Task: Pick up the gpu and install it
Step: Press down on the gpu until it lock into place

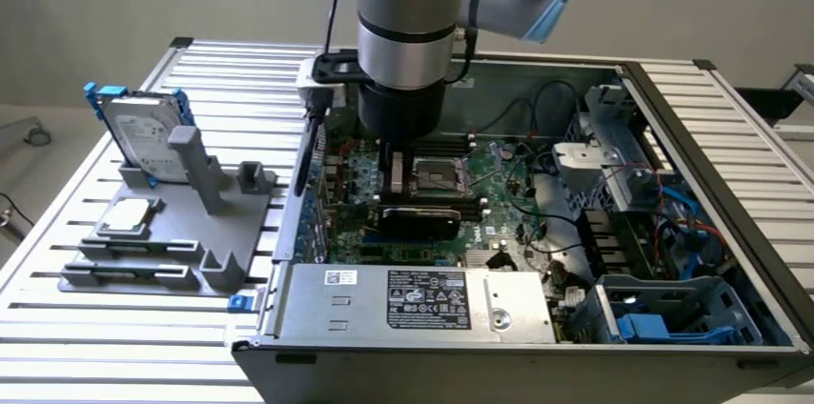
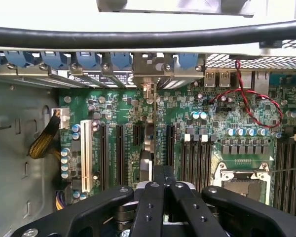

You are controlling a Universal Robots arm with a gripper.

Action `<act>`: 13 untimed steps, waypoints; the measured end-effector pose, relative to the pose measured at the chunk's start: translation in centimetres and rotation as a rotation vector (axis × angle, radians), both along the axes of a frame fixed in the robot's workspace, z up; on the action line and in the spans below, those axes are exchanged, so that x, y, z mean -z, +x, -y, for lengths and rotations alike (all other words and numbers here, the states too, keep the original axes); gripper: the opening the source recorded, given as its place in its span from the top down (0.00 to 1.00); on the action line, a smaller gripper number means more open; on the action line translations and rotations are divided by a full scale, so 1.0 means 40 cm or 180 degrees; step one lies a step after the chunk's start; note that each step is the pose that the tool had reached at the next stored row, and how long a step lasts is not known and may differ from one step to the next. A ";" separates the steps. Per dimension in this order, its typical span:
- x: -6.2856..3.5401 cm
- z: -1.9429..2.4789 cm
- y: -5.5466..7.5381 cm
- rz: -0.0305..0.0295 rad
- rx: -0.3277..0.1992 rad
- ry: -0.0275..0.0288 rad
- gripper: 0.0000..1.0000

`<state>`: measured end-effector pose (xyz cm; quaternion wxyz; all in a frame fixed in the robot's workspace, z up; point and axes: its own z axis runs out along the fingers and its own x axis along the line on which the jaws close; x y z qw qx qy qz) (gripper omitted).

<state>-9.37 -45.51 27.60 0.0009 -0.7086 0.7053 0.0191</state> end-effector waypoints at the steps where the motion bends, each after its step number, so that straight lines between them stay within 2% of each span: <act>1: 0.001 0.000 0.000 0.0000 -0.0003 -0.0009 0.89; 4: 0.005 -0.001 0.000 0.0000 -0.0012 -0.0027 0.89; 13: 0.012 -0.002 0.000 0.0000 -0.0021 -0.0036 0.89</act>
